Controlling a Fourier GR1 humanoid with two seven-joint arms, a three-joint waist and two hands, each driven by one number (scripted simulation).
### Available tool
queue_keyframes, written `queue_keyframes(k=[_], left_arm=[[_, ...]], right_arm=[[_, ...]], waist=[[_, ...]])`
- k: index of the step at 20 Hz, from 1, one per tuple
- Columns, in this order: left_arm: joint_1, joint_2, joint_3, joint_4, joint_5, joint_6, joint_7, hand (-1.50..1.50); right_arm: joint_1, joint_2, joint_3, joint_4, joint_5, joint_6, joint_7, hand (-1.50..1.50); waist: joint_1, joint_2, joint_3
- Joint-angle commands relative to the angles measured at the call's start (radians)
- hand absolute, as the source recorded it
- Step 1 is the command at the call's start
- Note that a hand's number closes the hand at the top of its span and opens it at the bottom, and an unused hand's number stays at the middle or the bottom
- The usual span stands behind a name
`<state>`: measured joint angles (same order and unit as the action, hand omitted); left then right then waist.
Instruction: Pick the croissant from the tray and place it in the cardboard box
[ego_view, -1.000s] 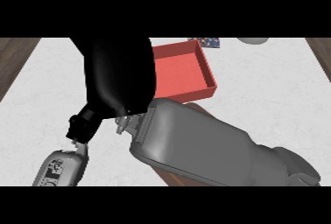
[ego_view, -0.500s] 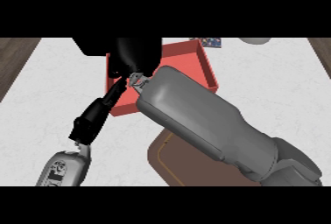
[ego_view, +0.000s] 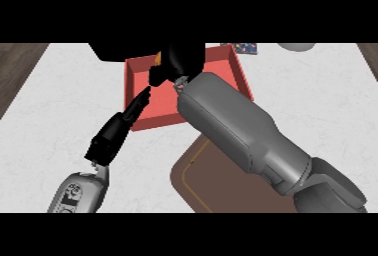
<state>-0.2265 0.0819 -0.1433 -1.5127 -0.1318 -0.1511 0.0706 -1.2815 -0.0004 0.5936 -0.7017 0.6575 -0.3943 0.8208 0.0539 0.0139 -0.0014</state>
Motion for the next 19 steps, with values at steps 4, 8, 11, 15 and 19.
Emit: queue_keyframes(k=[4,8,11,15,19], left_arm=[[-0.046,0.025,0.03,0.05,0.013,-0.033,-0.019,0.0],[-0.045,-0.004,0.015,-0.008,0.018,-0.02,0.035,0.0],[-0.002,0.016,0.01,0.026,-0.005,-0.023,-0.042,0.0],[-0.003,0.019,0.032,0.028,0.011,-0.023,-0.014,0.0],[0.026,0.009,0.021,-0.019,-0.007,0.0,-0.007,0.0]], right_arm=[[0.054,0.0,-0.043,0.111,-0.203,-0.098,-0.115,-1.5],[0.08,0.0,-0.069,0.133,-0.263,-0.204,-0.265,-1.5],[0.064,0.0,-0.166,0.095,-0.307,-0.321,-0.333,-1.5],[0.131,0.0,-0.254,0.021,-0.383,-0.474,-0.475,-1.5],[0.21,-0.002,-0.355,-0.077,-0.495,-0.457,-0.621,-1.5]], waist=[[0.024,0.011,0.0],[0.024,0.006,0.001],[0.01,0.007,0.002],[-0.004,0.003,0.003],[-0.028,-0.007,0.003]])
